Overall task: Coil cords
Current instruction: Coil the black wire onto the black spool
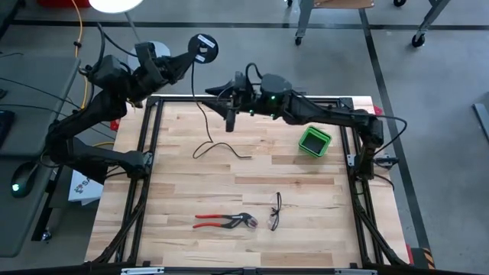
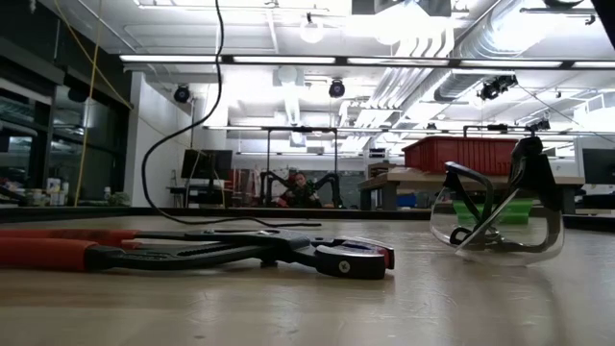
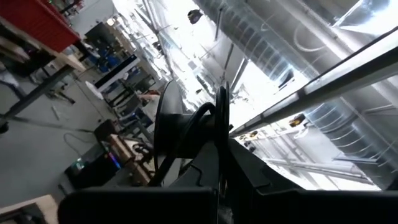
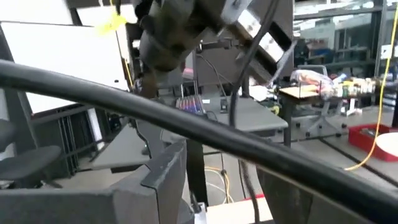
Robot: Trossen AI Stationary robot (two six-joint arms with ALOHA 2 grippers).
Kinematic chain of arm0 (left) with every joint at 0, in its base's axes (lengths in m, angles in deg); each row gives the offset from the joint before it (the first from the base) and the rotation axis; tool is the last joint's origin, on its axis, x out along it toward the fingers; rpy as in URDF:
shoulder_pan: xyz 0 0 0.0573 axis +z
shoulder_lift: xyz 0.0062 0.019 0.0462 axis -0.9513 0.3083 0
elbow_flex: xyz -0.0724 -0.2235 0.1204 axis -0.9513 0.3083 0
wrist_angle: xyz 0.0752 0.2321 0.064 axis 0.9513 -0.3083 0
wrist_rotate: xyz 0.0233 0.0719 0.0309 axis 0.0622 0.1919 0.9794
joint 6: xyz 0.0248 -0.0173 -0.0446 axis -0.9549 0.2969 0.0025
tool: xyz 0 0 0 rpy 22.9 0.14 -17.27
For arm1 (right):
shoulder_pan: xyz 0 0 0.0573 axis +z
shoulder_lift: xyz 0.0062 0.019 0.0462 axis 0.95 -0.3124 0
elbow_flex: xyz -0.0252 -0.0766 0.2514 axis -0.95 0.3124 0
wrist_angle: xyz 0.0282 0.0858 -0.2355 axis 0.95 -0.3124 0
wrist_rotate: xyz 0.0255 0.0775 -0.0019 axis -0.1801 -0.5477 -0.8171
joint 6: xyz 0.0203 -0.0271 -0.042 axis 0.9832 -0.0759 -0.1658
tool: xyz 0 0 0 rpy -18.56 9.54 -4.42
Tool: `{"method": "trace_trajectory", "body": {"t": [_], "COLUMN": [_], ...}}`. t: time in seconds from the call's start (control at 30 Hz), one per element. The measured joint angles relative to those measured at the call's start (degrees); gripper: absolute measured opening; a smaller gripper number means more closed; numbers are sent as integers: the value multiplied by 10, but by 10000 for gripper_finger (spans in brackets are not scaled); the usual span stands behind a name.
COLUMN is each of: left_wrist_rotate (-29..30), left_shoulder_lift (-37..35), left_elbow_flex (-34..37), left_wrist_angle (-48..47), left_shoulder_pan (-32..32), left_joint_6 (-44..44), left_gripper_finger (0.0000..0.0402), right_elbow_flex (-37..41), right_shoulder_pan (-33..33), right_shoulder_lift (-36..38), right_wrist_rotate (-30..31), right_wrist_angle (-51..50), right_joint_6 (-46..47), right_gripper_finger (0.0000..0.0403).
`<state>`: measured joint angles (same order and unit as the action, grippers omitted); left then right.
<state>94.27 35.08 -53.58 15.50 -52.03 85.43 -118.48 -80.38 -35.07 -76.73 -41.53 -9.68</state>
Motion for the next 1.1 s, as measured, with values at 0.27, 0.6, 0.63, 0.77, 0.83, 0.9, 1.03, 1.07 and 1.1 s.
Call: {"method": "trace_trajectory", "body": {"t": [0.27,0.6,0.63,0.77,0.83,0.9,1.03,1.07,1.1], "left_wrist_rotate": [-3,-11,-14,-17,-19,-19,-19,-19,-19], "left_shoulder_lift": [3,15,17,23,23,23,23,23,23], "left_elbow_flex": [0,0,0,0,0,0,0,0,0], "left_wrist_angle": [8,13,13,17,17,18,27,30,30], "left_shoulder_pan": [0,-3,-3,-3,-3,-3,-3,-3,-2], "left_joint_6": [9,35,36,42,42,42,41,40,39], "left_gripper_finger": [1,1,1,1,1,1,1,1,1], "right_elbow_flex": [0,0,0,0,0,0,0,0,0], "right_shoulder_pan": [16,15,15,15,14,14,15,16,16], "right_shoulder_lift": [-35,-50,-50,-51,-52,-52,-52,-52,-51], "right_wrist_rotate": [56,90,90,95,97,97,91,85,75], "right_wrist_angle": [54,62,62,63,62,59,48,48,48], "right_joint_6": [-44,-65,-67,-78,-78,-78,-68,-62,-59], "right_gripper_finger": [181,181,181,181,176,160,70,38,19]}}
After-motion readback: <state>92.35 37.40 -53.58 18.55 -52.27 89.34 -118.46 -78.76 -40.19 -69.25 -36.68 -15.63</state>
